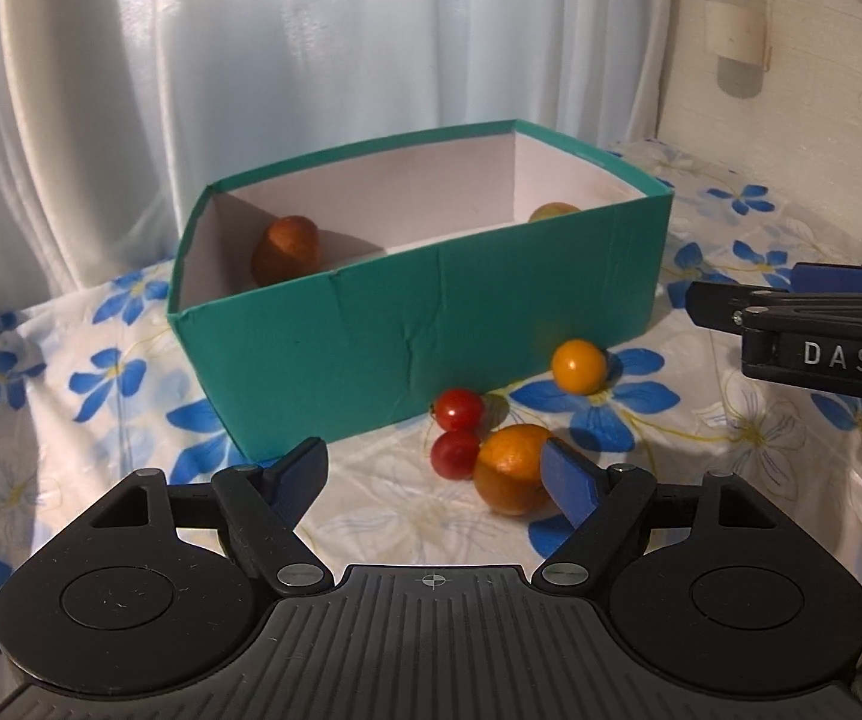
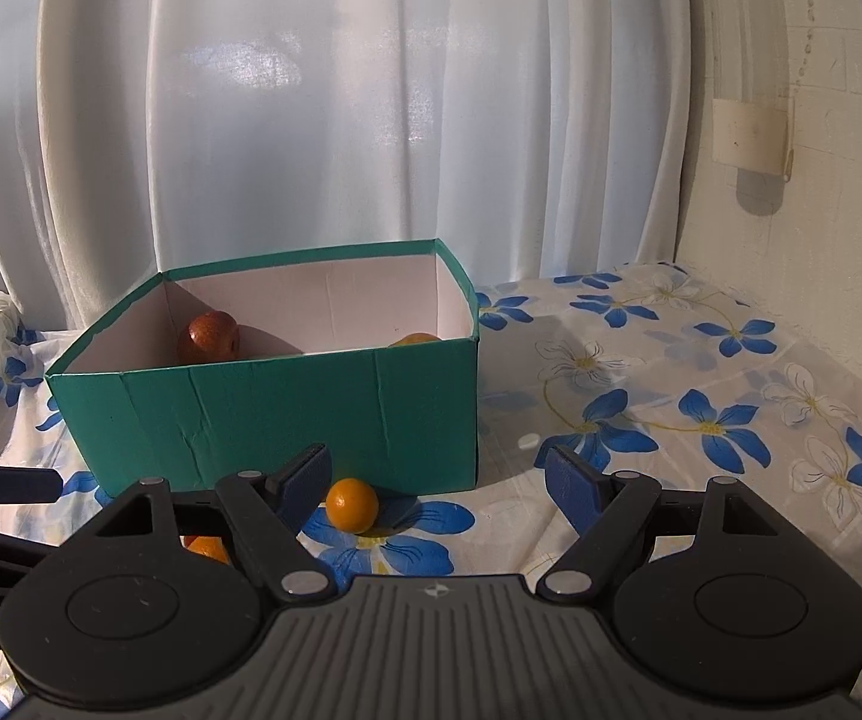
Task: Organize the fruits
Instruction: 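Grasp the large mandarin with the left tool while the right tool grasps the small orange citrus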
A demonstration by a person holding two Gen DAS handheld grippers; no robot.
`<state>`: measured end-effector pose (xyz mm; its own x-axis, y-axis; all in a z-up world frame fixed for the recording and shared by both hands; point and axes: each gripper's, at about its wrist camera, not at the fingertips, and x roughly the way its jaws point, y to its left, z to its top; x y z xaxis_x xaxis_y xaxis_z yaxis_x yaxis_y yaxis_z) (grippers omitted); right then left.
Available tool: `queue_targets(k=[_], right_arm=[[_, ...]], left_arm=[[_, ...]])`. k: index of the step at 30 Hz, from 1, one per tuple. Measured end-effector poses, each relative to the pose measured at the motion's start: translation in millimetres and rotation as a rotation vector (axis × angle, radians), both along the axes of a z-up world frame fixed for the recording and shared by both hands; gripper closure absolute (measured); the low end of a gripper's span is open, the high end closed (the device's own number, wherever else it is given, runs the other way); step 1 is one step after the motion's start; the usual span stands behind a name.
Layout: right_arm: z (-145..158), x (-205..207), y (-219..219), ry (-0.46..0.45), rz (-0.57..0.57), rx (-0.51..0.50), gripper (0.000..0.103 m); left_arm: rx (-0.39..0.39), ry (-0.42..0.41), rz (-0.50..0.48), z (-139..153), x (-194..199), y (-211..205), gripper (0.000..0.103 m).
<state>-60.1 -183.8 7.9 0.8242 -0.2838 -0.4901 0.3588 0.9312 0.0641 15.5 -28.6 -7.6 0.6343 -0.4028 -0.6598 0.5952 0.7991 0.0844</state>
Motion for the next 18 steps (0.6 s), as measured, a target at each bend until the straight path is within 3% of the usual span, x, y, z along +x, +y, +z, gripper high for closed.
queue_targets(k=[8, 16, 18], right_arm=[[-16, 14, -1, 0.048, 0.047, -0.018, 0.025], [-29, 31, 0, 0.093, 0.123, -0.012, 0.035], [-33, 36, 0, 0.107, 0.141, -0.008, 0.038]], left_arm=[[0.049, -0.018, -0.036, -24, -4, -24, 0.027], [0.056, 0.023, -0.052, -41, 4, -35, 0.041], [0.053, 0.037, -0.057, -43, 5, -36, 0.048]])
